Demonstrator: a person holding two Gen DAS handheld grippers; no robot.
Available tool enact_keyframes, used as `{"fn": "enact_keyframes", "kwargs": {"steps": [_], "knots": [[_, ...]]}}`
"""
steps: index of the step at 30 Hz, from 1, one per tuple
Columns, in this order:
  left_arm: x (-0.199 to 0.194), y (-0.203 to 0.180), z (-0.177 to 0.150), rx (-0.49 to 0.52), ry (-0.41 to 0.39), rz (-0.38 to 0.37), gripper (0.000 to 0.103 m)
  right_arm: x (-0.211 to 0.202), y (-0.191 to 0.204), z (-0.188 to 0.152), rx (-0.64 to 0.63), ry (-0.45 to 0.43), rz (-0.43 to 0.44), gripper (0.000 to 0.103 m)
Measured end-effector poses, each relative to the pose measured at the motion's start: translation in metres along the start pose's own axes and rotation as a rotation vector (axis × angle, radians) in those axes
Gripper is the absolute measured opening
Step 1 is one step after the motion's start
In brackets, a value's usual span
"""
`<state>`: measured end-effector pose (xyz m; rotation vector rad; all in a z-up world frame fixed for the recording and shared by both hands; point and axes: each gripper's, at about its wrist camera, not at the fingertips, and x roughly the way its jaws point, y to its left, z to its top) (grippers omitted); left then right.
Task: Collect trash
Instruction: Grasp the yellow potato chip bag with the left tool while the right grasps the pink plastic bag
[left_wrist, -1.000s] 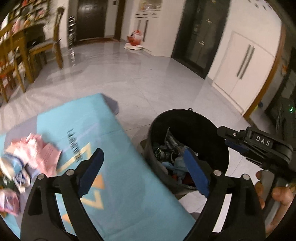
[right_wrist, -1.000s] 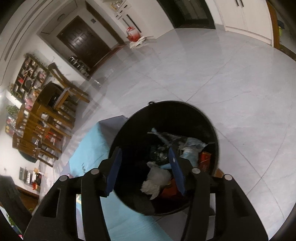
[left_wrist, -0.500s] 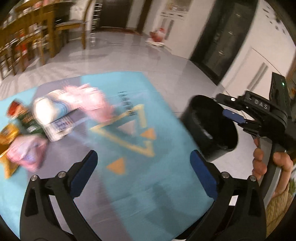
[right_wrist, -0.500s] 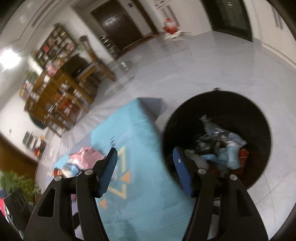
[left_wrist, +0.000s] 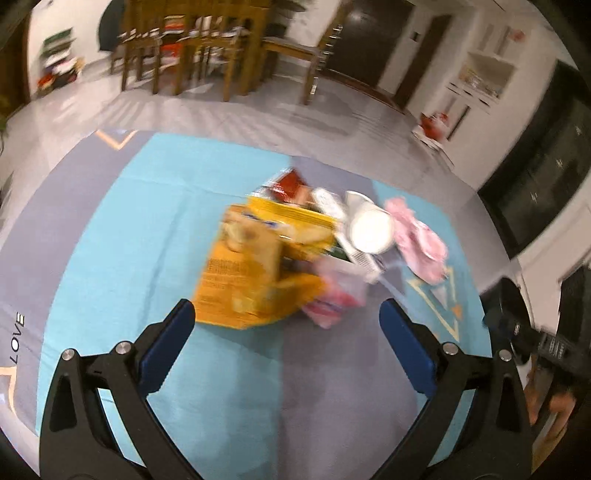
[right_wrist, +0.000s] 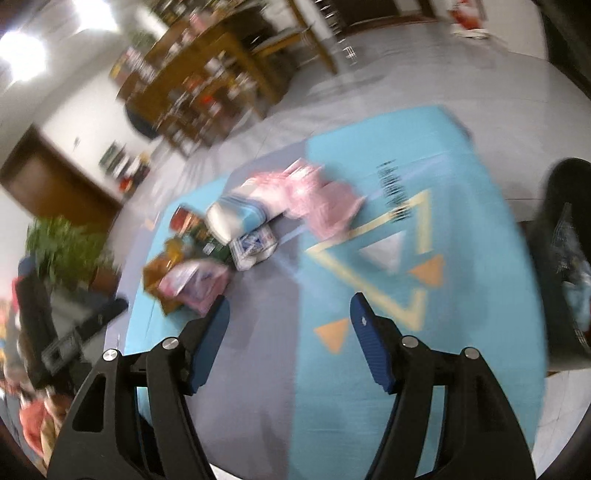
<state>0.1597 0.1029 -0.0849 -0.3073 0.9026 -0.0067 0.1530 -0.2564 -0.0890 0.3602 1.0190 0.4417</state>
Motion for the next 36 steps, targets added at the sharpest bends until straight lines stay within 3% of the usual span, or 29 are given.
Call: {"fn": "enact_keyframes", "kwargs": {"steps": [3, 6, 11, 20, 26, 27, 29, 30, 32, 36], "knots": [[0.013, 0.016, 0.011, -0.037, 0.030, 0.004, 0.100, 0.022, 0.020, -0.002, -0.018, 0.051, 0.050, 0.067], [0.024, 0.024, 0.019, -0.088, 0.059, -0.042, 0.100, 0.039, 0.035, -0.002, -0.001, 0.080, 0.107, 0.067], [0.037, 0.021, 0.028, -0.064, 0.062, -0.064, 0.100, 0.066, 0.051, 0.007, 0.041, 0.108, 0.170, 0.067], [0.056, 0.024, 0.032, -0.081, 0.107, -0.090, 0.097, 0.111, 0.052, 0.020, 0.234, 0.150, 0.272, 0.067], [0.068, 0.025, 0.028, -0.078, 0.138, -0.062, 0.072, 0.131, 0.055, 0.019, 0.276, 0.183, 0.250, 0.067], [0.070, 0.025, 0.027, -0.077, 0.146, -0.060, 0.063, 0.134, 0.055, 0.017, 0.276, 0.192, 0.241, 0.066], [0.071, 0.024, 0.025, -0.078, 0.147, -0.075, 0.051, 0.137, 0.057, 0.012, 0.265, 0.209, 0.232, 0.056], [0.070, 0.022, 0.025, -0.073, 0.142, -0.084, 0.039, 0.137, 0.060, 0.010, 0.259, 0.210, 0.243, 0.049], [0.067, 0.016, 0.023, -0.047, 0.128, -0.082, 0.029, 0.132, 0.066, 0.010, 0.222, 0.198, 0.232, 0.046], [0.063, 0.014, 0.019, -0.034, 0.120, -0.074, 0.022, 0.132, 0.074, 0.007, 0.194, 0.189, 0.223, 0.040]]}}
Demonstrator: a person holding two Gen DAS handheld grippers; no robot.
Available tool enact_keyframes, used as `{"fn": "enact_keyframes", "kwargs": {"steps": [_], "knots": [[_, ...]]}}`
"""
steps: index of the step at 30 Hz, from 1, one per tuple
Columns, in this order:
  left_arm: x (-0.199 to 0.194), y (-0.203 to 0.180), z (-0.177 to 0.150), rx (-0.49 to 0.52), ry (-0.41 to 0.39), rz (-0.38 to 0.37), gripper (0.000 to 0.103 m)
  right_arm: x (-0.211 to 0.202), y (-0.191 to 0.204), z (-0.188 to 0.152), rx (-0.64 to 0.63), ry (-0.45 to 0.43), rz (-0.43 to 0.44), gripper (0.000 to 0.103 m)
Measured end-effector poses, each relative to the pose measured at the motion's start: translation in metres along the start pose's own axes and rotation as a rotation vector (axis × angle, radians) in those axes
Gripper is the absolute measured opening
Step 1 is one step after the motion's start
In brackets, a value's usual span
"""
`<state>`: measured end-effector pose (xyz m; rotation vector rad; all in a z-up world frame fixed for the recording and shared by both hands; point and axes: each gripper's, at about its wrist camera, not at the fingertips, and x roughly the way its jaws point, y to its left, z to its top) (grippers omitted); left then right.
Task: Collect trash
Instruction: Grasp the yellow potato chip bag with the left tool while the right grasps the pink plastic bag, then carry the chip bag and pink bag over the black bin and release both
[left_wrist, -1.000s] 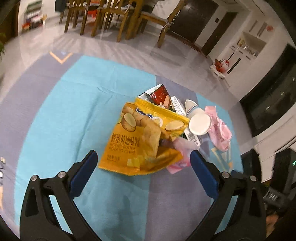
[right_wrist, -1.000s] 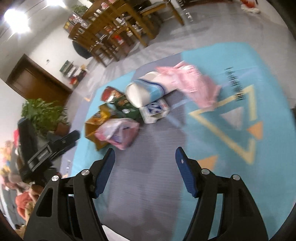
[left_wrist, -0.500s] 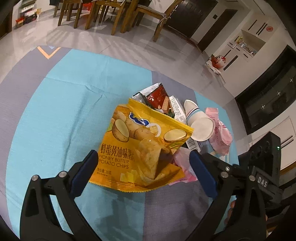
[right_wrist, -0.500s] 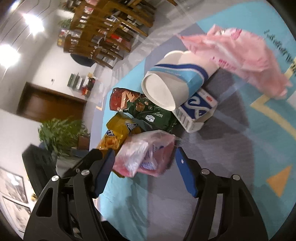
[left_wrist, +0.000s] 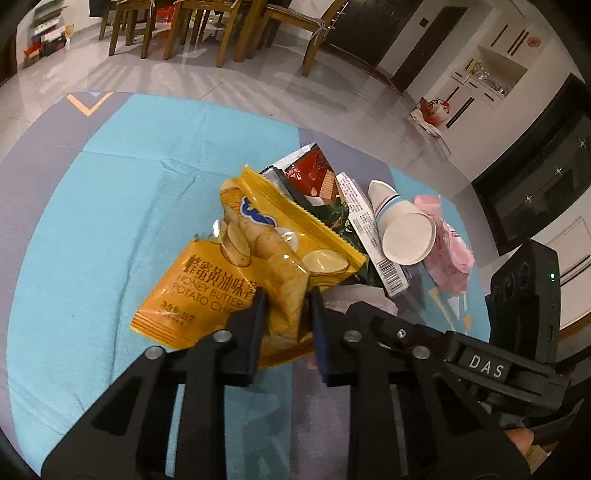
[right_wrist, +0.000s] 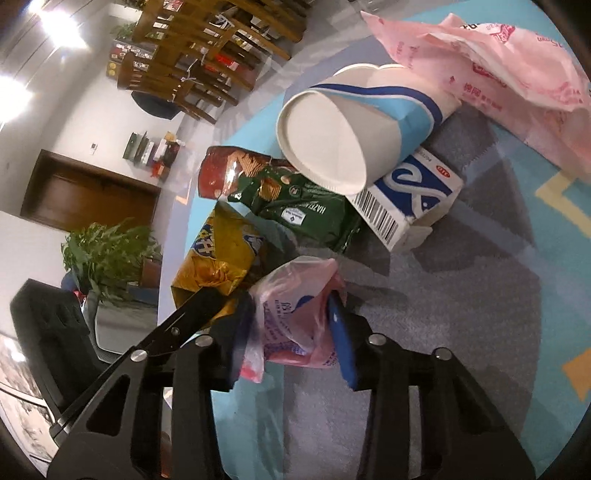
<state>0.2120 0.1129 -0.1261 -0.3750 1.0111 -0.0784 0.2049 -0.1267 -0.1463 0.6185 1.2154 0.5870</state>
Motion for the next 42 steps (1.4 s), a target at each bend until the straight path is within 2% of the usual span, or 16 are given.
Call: {"fn": "enact_keyframes", "kwargs": {"steps": [4, 10, 15, 18, 28, 34, 42], "knots": [[-0.015, -0.001, -0.003, 0.007, -0.034, -0.012, 0.020, -0.007, 0.007, -0.005, -0.021, -0.021, -0.009, 0.038], [-0.040, -0.009, -0.016, 0.045, -0.082, -0.020, 0.019, -0.040, 0.008, -0.016, -0.081, -0.054, -0.014, 0.038], [-0.051, -0.024, -0.031, 0.101, -0.107, 0.016, 0.020, -0.067, 0.000, -0.028, -0.098, -0.084, -0.029, 0.038], [-0.054, -0.040, -0.041, 0.153, -0.111, 0.066, 0.020, -0.084, -0.009, -0.035, -0.081, -0.106, -0.022, 0.038], [-0.061, -0.106, -0.061, 0.281, -0.120, 0.065, 0.020, -0.162, -0.017, -0.053, -0.210, -0.346, -0.189, 0.038], [-0.065, -0.153, -0.070, 0.367, -0.138, 0.050, 0.021, -0.195, -0.042, -0.050, -0.150, -0.433, -0.198, 0.038], [-0.061, -0.207, -0.075, 0.463, -0.154, 0.026, 0.022, -0.237, -0.064, -0.052, -0.135, -0.561, -0.245, 0.038]]}}
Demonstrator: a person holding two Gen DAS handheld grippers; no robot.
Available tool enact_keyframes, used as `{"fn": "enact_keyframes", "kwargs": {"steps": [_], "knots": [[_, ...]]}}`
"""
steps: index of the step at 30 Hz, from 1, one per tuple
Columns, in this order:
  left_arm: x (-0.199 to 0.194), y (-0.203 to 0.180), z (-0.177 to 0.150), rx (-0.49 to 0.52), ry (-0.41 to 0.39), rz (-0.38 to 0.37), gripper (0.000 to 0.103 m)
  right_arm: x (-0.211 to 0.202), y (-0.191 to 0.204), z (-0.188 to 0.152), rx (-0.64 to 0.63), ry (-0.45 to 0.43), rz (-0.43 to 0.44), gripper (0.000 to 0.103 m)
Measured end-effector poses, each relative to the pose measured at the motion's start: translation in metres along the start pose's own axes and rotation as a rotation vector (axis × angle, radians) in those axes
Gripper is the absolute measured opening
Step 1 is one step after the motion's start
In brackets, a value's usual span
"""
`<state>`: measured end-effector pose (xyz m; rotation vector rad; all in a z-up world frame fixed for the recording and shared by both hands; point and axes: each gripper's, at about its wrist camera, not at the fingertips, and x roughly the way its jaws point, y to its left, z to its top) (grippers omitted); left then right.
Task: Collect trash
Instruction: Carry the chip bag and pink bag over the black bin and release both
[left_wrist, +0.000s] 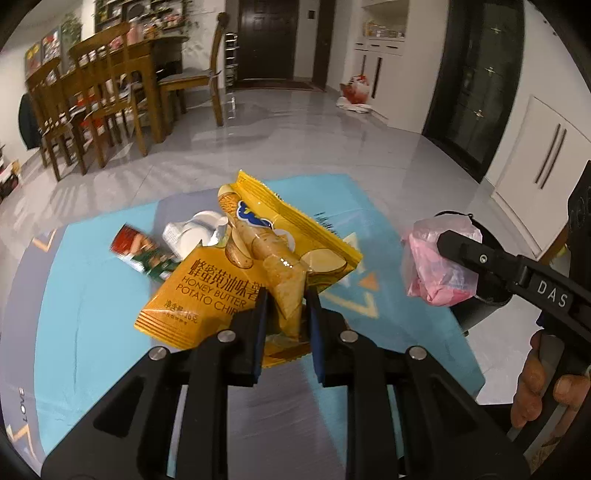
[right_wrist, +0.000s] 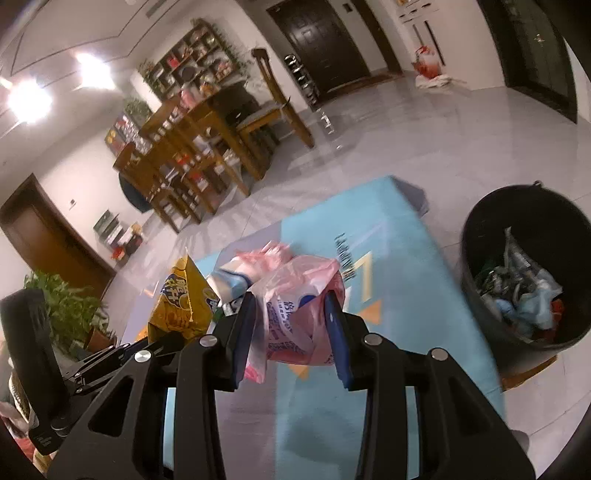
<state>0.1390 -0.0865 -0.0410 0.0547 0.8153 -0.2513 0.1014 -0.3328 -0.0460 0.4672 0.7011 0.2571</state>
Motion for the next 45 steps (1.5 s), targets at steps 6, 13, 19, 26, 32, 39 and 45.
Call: {"fn": "enact_keyframes", "kwargs": {"steps": [6, 13, 19, 26, 32, 39, 45], "knots": [[0.000, -0.038, 0.018, 0.069, -0.035, -0.015, 0.022, -0.017, -0.028, 0.005, 0.047, -0.048, -0.016, 0.039], [0.003, -0.076, 0.029, 0.141, -0.055, -0.047, 0.022, -0.040, -0.057, 0.003, 0.091, -0.096, -0.033, 0.039], [0.009, -0.101, 0.035, 0.184, -0.059, -0.075, 0.022, -0.056, -0.079, 0.005, 0.141, -0.128, -0.057, 0.039], [0.020, -0.129, 0.046, 0.227, -0.074, -0.098, 0.022, -0.070, -0.099, 0.011, 0.171, -0.173, -0.116, 0.039], [0.032, -0.155, 0.051, 0.264, -0.079, -0.111, 0.022, -0.076, -0.115, 0.017, 0.190, -0.197, -0.163, 0.039], [0.052, -0.183, 0.057, 0.291, -0.072, -0.134, 0.022, -0.082, -0.141, 0.023, 0.244, -0.220, -0.235, 0.039], [0.074, -0.208, 0.059, 0.320, -0.046, -0.173, 0.022, -0.085, -0.165, 0.026, 0.315, -0.221, -0.275, 0.039]]}}
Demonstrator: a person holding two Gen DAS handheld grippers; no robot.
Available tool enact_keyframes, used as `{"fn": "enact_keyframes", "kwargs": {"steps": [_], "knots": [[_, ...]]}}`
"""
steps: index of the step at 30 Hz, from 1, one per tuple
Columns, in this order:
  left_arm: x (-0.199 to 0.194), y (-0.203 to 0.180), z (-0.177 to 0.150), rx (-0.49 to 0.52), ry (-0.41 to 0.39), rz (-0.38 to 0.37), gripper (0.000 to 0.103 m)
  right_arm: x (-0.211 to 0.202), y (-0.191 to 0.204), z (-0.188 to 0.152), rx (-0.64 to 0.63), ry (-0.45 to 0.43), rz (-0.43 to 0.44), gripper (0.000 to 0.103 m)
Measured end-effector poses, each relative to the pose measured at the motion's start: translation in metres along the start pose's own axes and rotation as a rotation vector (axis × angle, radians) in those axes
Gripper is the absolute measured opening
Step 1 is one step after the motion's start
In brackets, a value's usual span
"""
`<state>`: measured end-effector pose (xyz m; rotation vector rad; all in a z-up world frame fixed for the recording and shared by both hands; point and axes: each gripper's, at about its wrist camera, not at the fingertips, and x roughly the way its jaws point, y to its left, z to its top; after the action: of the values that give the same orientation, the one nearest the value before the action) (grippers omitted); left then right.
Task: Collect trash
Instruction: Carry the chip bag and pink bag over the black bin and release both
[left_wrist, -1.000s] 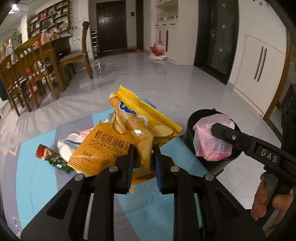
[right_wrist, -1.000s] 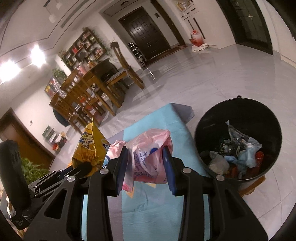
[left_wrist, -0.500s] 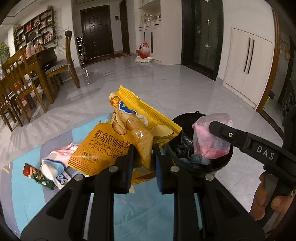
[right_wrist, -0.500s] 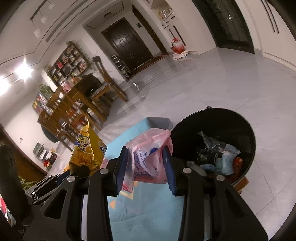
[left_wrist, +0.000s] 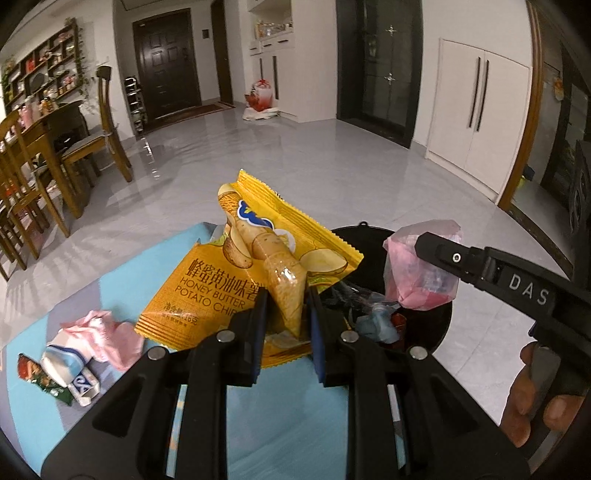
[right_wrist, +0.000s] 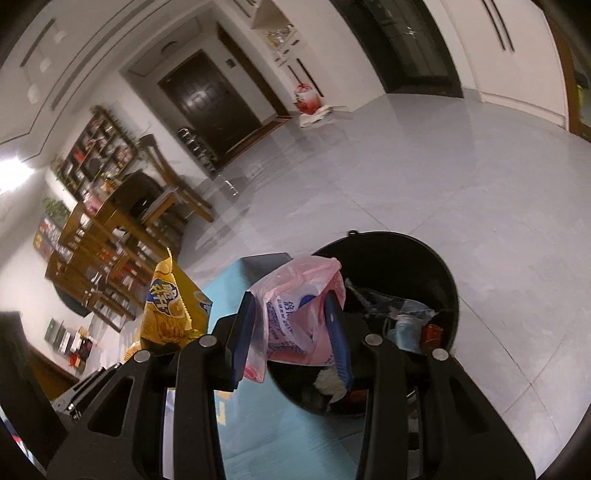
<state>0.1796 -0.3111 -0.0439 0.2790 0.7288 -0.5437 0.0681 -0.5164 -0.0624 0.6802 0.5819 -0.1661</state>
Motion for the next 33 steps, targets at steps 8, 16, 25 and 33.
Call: {"fn": "enact_keyframes", "kwargs": {"steps": [8, 16, 25, 33], "knots": [[0.032, -0.021, 0.002, 0.028, 0.040, -0.033, 0.023, 0.003, -0.018, 0.007, 0.039, 0.001, -0.046, 0.039], [0.055, -0.028, 0.003, 0.040, 0.071, -0.043, 0.023, 0.011, -0.025, 0.014, 0.041, 0.016, -0.089, 0.039], [0.074, -0.029, 0.005, 0.042, 0.095, -0.044, 0.024, 0.019, -0.026, 0.013, 0.050, 0.040, -0.118, 0.039], [0.081, -0.026, 0.007, 0.038, 0.108, -0.044, 0.024, 0.026, -0.023, 0.014, 0.057, 0.059, -0.132, 0.039]]}}
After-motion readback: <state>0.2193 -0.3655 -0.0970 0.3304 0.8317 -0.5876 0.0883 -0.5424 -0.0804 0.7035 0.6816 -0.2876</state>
